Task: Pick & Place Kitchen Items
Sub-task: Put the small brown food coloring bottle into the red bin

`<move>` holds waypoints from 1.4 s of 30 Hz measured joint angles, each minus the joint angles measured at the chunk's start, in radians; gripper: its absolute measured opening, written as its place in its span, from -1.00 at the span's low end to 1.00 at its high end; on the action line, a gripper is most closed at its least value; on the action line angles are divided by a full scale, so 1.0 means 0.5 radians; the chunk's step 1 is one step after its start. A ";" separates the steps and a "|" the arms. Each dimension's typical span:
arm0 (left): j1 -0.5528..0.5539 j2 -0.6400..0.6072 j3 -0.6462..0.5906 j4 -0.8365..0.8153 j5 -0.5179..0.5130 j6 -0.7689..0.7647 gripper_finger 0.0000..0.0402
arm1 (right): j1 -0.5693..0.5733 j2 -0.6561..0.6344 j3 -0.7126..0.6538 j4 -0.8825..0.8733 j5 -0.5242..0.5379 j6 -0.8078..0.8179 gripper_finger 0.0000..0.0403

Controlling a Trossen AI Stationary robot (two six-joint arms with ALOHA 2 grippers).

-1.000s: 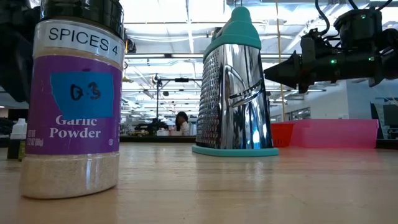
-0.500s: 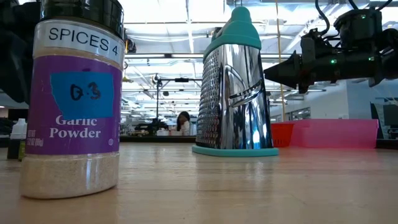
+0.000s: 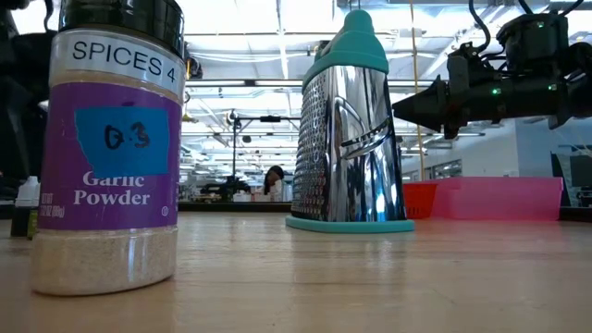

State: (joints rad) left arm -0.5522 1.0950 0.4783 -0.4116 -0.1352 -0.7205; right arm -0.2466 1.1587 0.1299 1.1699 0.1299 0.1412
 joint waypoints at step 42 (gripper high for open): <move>0.026 -0.013 -0.256 0.468 -0.090 0.239 -0.86 | 0.000 0.000 0.001 -0.017 -0.001 0.006 -0.43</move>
State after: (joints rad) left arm -0.5390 1.0885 0.3503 -0.1777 -0.1802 -0.6008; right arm -0.2466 1.1587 0.1303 1.1614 0.1295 0.1440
